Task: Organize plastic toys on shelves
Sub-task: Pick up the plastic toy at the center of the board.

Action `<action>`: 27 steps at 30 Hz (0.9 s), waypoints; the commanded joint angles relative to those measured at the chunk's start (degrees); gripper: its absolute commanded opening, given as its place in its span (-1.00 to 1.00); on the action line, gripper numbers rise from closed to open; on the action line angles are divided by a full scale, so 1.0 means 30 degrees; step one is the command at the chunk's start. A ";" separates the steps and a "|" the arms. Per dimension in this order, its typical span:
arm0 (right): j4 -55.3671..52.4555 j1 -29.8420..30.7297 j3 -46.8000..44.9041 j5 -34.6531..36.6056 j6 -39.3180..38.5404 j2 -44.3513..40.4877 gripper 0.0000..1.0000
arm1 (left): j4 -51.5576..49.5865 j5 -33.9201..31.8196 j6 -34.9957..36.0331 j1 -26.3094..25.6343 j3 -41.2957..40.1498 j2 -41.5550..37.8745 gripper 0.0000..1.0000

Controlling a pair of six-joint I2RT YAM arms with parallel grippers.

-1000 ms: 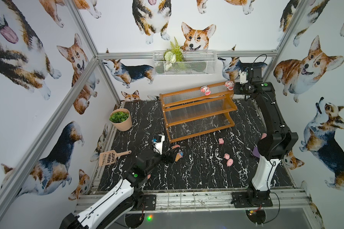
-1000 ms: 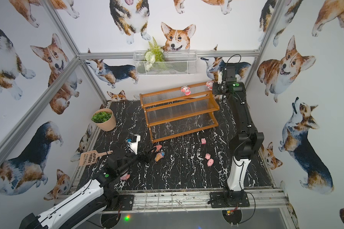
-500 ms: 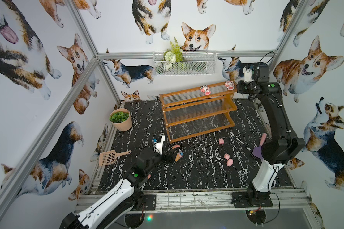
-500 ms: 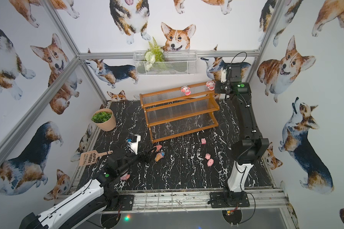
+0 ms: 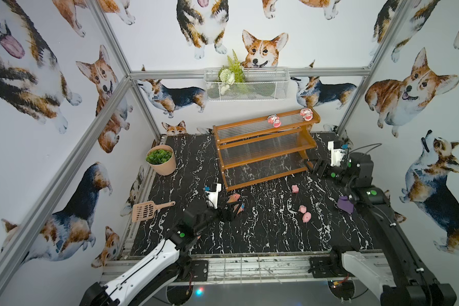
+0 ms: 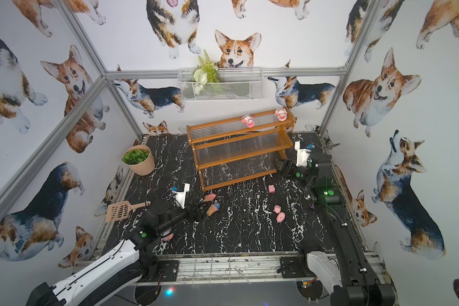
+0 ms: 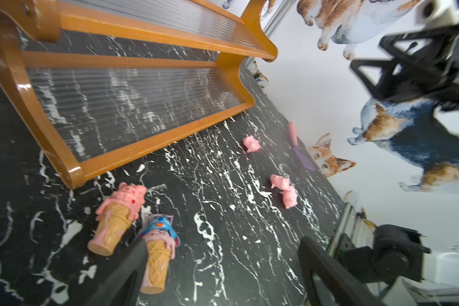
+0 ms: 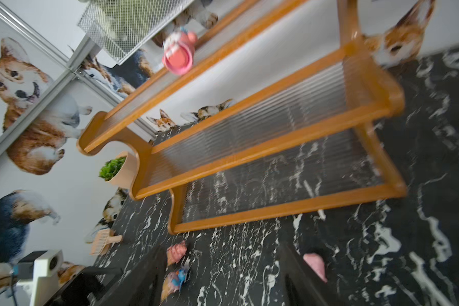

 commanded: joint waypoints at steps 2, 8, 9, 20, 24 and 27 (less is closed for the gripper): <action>0.2108 0.0072 -0.3956 -0.1732 0.2185 -0.2276 0.40 | -0.1372 0.0074 -0.1577 -0.0804 -0.0253 -0.1245 0.80; 0.4057 0.0539 -0.8542 -0.2600 0.4094 -0.5296 0.40 | -0.6177 -0.4430 -0.1302 -0.2778 0.0147 -0.2641 0.74; 0.4446 0.0993 -0.8949 -0.2614 0.4178 -0.5409 0.40 | -0.7024 -0.5310 -0.1372 -0.3054 0.0308 -0.2555 0.71; 0.6012 0.3773 -0.9750 -0.2068 0.3526 -0.3658 0.40 | -2.1396 -1.7395 -0.7729 -0.3996 0.6613 0.2981 0.35; 0.6567 0.3828 -0.9978 -0.3021 0.4184 -0.4371 0.40 | -2.4809 -1.8947 -1.0688 -0.3758 0.7231 0.4937 0.45; 0.5935 0.3829 -0.9961 -0.3353 0.4181 -0.5368 0.41 | -2.4451 -1.7700 -1.0947 -0.2912 0.6594 0.5613 0.49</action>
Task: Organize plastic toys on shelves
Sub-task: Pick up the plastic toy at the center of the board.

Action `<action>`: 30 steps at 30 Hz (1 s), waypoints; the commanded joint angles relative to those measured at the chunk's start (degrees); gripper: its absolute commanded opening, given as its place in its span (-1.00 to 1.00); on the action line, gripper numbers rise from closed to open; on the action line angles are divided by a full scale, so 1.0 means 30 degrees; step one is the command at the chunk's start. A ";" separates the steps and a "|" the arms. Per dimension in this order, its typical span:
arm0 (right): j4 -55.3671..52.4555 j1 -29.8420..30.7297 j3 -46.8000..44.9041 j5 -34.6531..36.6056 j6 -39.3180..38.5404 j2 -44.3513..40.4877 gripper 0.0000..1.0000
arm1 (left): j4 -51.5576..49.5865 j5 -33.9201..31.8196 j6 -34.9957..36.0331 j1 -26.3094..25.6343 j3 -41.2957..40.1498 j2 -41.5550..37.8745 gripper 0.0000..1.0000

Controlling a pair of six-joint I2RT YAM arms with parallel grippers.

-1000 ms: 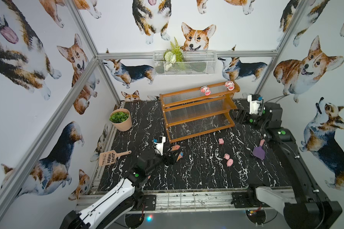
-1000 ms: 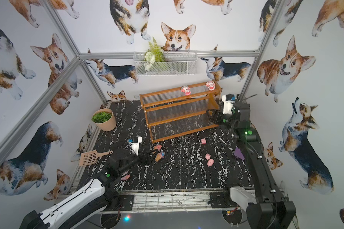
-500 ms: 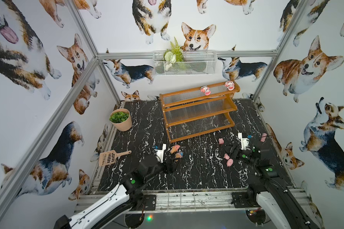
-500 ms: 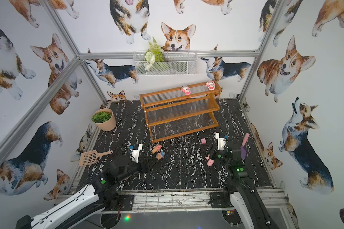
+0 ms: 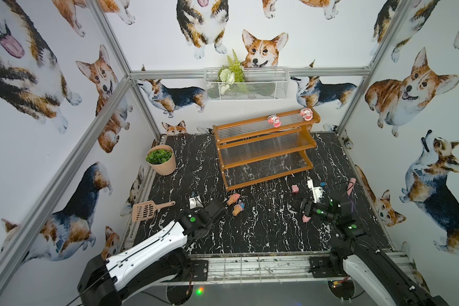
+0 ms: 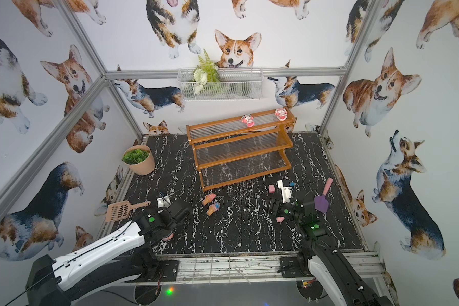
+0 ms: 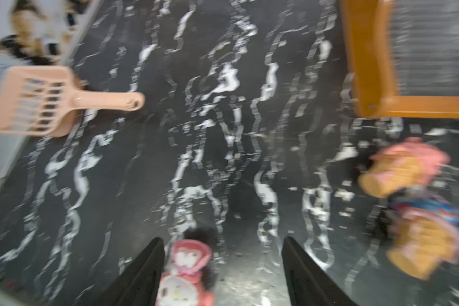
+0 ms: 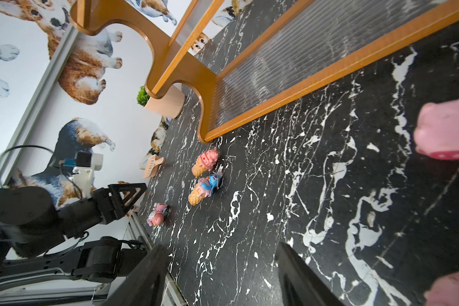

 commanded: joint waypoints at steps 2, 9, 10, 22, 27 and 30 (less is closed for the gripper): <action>0.0133 0.0077 -0.0037 -0.0680 0.0156 -0.1160 0.41 | -0.1887 0.0364 -0.1662 0.1023 -0.0855 0.0431 0.49; 0.0042 0.0068 -0.0240 -0.1127 0.0312 -0.1714 0.42 | -0.1248 0.3289 -0.1226 0.1673 -0.2098 -0.0841 0.51; 0.0136 0.0068 -0.0248 -0.1192 0.0374 -0.1670 0.41 | -0.1173 0.3660 -0.1310 0.1677 -0.2202 -0.0837 0.57; 0.0505 0.0068 -0.0394 -0.1929 0.0391 -0.1617 0.42 | 0.0248 0.7525 -0.2105 0.1712 -0.3262 -0.1440 0.54; 0.0291 0.0068 -0.0423 -0.1893 0.0348 -0.2061 0.42 | 0.1955 0.8055 -0.2022 0.2219 -0.3646 -0.0523 0.46; 0.0184 0.0068 -0.0419 -0.1842 0.0311 -0.2247 0.42 | 0.2461 0.7736 -0.1385 0.2801 -0.3466 0.0110 0.44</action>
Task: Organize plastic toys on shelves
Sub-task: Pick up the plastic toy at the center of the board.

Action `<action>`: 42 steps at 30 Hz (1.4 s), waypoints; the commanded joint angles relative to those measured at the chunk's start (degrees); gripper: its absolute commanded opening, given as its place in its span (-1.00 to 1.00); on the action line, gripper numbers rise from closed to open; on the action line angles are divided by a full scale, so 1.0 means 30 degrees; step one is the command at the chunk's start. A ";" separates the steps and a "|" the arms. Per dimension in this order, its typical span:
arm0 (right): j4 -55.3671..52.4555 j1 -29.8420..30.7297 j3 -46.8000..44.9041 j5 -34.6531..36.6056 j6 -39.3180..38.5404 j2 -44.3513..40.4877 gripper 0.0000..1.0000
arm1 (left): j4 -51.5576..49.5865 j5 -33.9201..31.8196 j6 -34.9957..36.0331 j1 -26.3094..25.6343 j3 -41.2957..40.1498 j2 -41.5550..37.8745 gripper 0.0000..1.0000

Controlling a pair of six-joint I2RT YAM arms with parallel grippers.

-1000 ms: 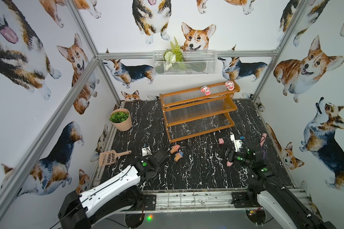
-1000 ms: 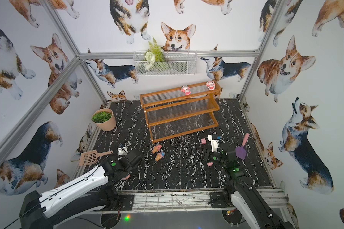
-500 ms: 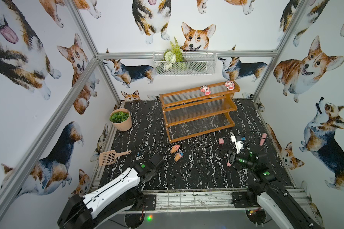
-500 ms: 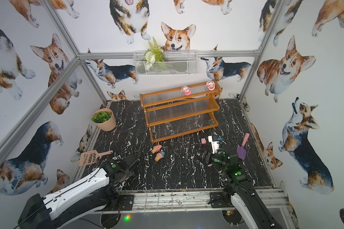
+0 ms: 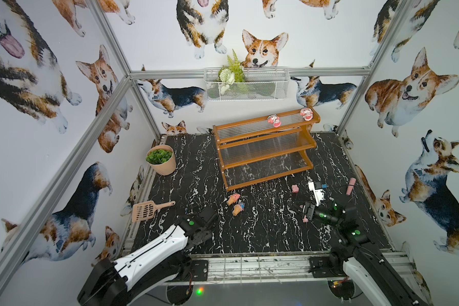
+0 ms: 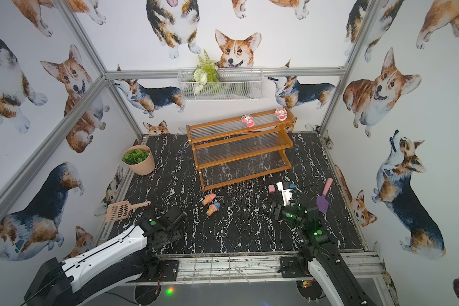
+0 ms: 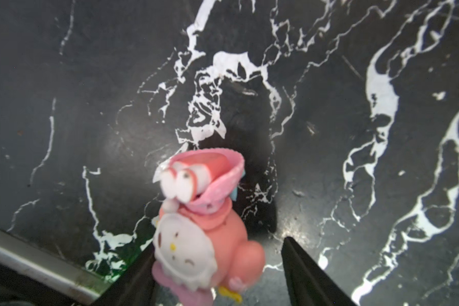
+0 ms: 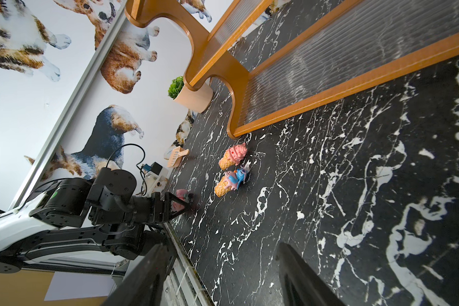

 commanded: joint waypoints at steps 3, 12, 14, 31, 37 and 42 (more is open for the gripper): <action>0.0359 0.0039 -0.0059 -0.0164 -0.0045 -0.0100 0.42 | 0.2078 0.0215 0.1159 0.1031 0.0187 0.0919 0.44; 0.0400 0.0040 -0.0088 -0.0099 -0.0075 -0.0016 0.41 | 0.2416 0.0398 0.3381 0.3706 0.1371 0.2098 0.56; 0.0367 0.0039 -0.0086 -0.0062 -0.0131 -0.0016 0.42 | 0.2162 0.0308 0.3793 0.3870 0.1810 0.2025 0.59; 0.0207 0.0039 -0.0056 0.0102 -0.0331 0.0089 0.41 | 0.4149 0.3348 0.4967 0.3545 0.2024 0.4409 0.32; 0.0190 0.0039 -0.0008 0.0171 -0.0368 0.0274 0.41 | 0.4076 0.3083 0.4410 0.1880 0.2422 0.4873 0.19; 0.0136 0.0040 -0.0029 0.0212 -0.0437 0.0295 0.41 | 0.4113 0.2530 0.4506 0.0817 0.2985 0.6457 0.13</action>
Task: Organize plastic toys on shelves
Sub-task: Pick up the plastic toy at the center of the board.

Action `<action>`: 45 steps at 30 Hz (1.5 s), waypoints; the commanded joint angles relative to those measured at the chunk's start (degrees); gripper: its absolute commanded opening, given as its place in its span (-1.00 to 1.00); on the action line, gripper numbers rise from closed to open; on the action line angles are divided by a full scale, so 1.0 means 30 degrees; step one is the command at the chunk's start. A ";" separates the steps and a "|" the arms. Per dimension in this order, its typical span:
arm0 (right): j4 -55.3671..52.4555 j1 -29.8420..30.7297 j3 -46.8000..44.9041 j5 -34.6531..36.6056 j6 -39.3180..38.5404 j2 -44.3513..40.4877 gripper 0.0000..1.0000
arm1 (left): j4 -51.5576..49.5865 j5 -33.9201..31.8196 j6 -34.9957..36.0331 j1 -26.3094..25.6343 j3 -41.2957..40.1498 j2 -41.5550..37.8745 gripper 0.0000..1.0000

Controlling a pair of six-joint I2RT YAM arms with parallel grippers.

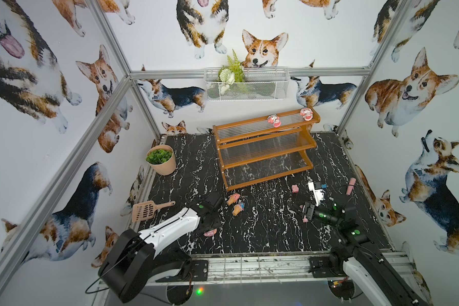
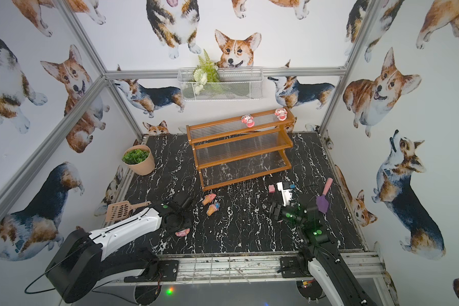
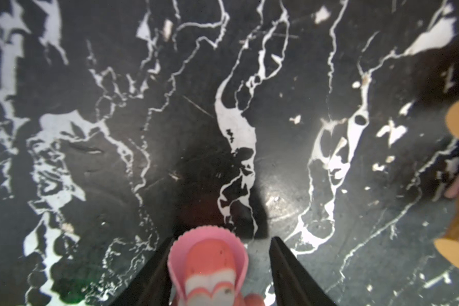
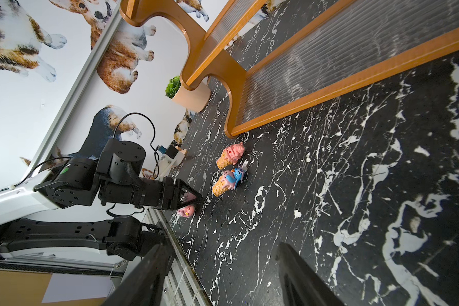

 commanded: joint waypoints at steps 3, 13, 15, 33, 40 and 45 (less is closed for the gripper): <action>0.0111 0.0040 0.0007 0.0135 -0.0368 -0.0009 0.41 | -0.0630 -0.1031 -0.0227 -0.1558 0.1106 0.1324 -0.06; 0.0015 0.0039 0.0010 0.0191 -0.0477 0.0047 0.41 | -0.0251 -0.1458 -0.2092 -0.1926 0.0764 0.0316 -0.46; 0.0066 0.0039 0.0013 0.0118 -0.0470 0.0105 0.41 | 0.0297 -0.1283 -0.2760 -0.1945 0.0478 -0.0296 -0.47; 0.7132 0.5494 -0.0950 0.1627 0.3435 0.1639 0.80 | 1.3512 -0.4208 -1.2519 -0.6557 0.0576 -0.2991 -0.47; 0.6665 0.8895 -0.0461 0.6016 0.2259 0.1873 0.76 | 1.4453 -0.5409 -1.3124 -0.7749 0.2005 -0.2698 -0.47; 0.8280 1.0102 0.0630 0.7137 0.0980 0.4432 0.74 | 1.4592 -0.5288 -1.3205 -0.8190 0.2621 -0.2501 -0.46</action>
